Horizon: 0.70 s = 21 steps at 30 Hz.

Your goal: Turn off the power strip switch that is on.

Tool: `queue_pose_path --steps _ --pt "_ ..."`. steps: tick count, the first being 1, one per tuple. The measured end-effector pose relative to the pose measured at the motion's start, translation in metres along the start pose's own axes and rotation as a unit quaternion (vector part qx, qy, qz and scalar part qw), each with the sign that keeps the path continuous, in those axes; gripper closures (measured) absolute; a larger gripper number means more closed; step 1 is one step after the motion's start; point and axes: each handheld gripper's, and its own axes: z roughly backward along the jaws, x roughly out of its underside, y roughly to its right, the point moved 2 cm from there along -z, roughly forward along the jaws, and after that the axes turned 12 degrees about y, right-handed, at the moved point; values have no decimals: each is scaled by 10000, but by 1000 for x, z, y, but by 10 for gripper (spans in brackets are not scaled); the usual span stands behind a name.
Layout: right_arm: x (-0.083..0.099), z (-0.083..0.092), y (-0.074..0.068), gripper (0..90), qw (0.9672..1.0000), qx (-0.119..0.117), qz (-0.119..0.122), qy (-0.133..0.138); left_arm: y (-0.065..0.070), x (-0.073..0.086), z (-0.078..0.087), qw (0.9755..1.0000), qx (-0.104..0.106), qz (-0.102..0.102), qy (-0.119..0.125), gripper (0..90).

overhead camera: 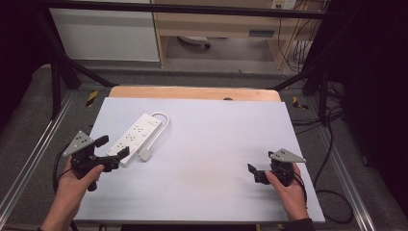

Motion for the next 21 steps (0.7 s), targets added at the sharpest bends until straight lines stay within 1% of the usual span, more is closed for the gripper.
queue_pose_path --steps 5,8,10,13,21 --pt "0 0 -1 44 10000 -5 1 -17 -1 -5 -1 10000 22 -4 33 63" --pt "0 -1 -2 44 10000 -14 33 -41 -2 -9 -3 10000 9 -15 4 63" --pt "1 -1 -2 44 10000 -22 41 -53 -2 -12 -4 10000 1 4 32 63" --pt "0 -1 -2 44 10000 -29 53 -34 -1 -16 -5 10000 34 57 1 63" --pt "0 -1 -5 44 9999 -88 106 -60 4 -21 -14 9999 149 -47 -48 59"
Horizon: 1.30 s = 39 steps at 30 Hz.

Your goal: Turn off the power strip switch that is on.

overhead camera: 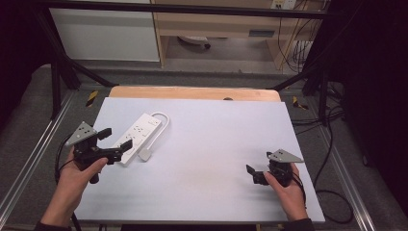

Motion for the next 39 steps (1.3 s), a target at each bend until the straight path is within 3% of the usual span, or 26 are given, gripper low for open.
queue_pose_path --steps 5,27,32,39 --pt "0 0 0 44 10000 2 -2 20 -1 -4 -4 10000 81 -29 -43 62" --pt "-1 0 -1 41 10000 -14 12 33 -10 -20 -47 9999 6 -63 -85 59" --pt "0 -1 -1 41 10000 -10 20 -7 -11 -24 -58 9997 7 -184 -153 59" --pt "0 -1 -2 41 10000 4 2 -13 -18 -25 -67 9998 -97 -103 -132 61"
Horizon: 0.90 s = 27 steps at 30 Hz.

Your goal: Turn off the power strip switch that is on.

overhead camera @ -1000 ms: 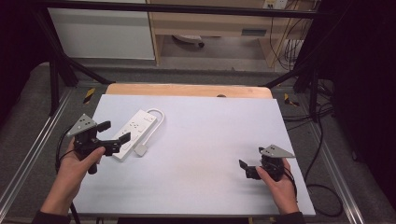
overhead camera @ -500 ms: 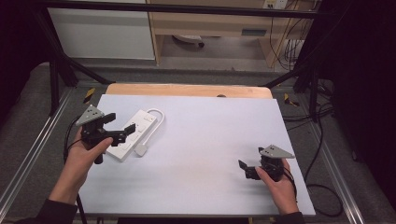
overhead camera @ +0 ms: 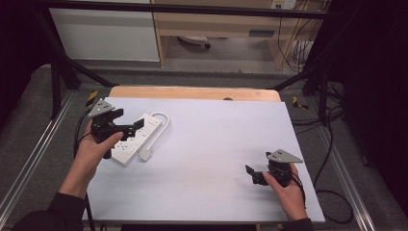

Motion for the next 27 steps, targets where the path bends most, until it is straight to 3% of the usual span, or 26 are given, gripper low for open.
queue_pose_path --steps 9,27 --pt "0 1 1 41 10000 0 -29 15 -6 -1 -16 9998 -165 -43 67 79" --pt "-1 2 2 41 10000 13 -28 49 6 6 -42 9989 -111 -383 -233 159"
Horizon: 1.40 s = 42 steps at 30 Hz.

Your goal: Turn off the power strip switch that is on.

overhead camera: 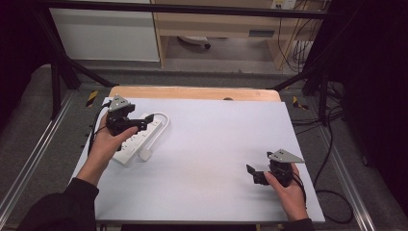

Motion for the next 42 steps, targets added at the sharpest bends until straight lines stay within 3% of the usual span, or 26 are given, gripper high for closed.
queue_pose_path --steps 8,12,16,21,27,35,42 --pt "0 0 0 41 10000 5 -2 -8 12 0 -8 9996 147 -169 -154 283" --pt "0 0 0 41 10000 -2 -17 -11 15 5 -12 9985 376 -245 -324 405" --pt "0 0 0 41 10000 -3 -36 -19 12 9 -15 9987 342 -163 -333 475" --pt "0 0 0 41 10000 -6 -23 -25 9 11 -17 9986 183 -367 -343 544" --pt "1 0 1 41 10000 6 -36 -41 8 20 -21 9969 365 -322 -614 657" --pt "1 0 2 41 9999 15 -100 -33 0 28 -24 9969 361 -176 -677 804" --pt "1 0 2 41 10000 21 -67 -37 -6 33 -25 9966 298 -142 -753 875"
